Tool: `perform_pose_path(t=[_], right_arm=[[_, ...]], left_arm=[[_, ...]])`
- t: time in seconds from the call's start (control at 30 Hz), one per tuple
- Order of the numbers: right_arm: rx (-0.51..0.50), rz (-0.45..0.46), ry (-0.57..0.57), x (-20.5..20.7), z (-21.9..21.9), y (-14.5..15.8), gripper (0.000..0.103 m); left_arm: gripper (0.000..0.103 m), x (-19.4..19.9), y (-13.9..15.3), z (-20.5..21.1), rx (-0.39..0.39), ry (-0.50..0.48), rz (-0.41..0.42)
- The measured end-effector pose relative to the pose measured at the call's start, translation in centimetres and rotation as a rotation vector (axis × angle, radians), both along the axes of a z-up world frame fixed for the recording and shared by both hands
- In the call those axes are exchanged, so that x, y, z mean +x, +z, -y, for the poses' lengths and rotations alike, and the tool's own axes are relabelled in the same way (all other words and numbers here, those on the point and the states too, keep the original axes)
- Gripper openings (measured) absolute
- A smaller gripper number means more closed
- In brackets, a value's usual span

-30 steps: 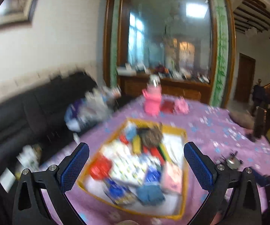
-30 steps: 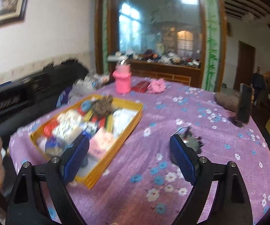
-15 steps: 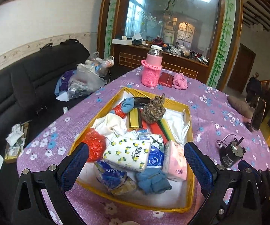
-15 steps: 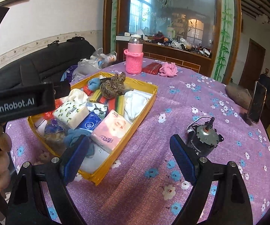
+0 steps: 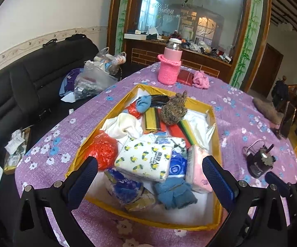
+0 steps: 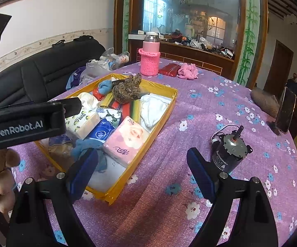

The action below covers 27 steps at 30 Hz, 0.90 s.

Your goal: Organize soft objects

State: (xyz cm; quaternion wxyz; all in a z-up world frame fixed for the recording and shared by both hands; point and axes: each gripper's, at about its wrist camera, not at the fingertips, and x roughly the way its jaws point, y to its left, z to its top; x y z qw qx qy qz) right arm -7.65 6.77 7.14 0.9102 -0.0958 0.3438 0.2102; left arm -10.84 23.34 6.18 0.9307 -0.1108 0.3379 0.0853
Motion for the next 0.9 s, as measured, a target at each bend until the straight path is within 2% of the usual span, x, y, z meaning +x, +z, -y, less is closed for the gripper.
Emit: perform_pose_path(t=[0.9], right_arm=[[-0.006, -0.016, -0.013, -0.1, -0.2, -0.42, 0.089]], left_arm=[[0.103, 0.67, -0.61, -0.2, -0.008, 0.022, -0.056]])
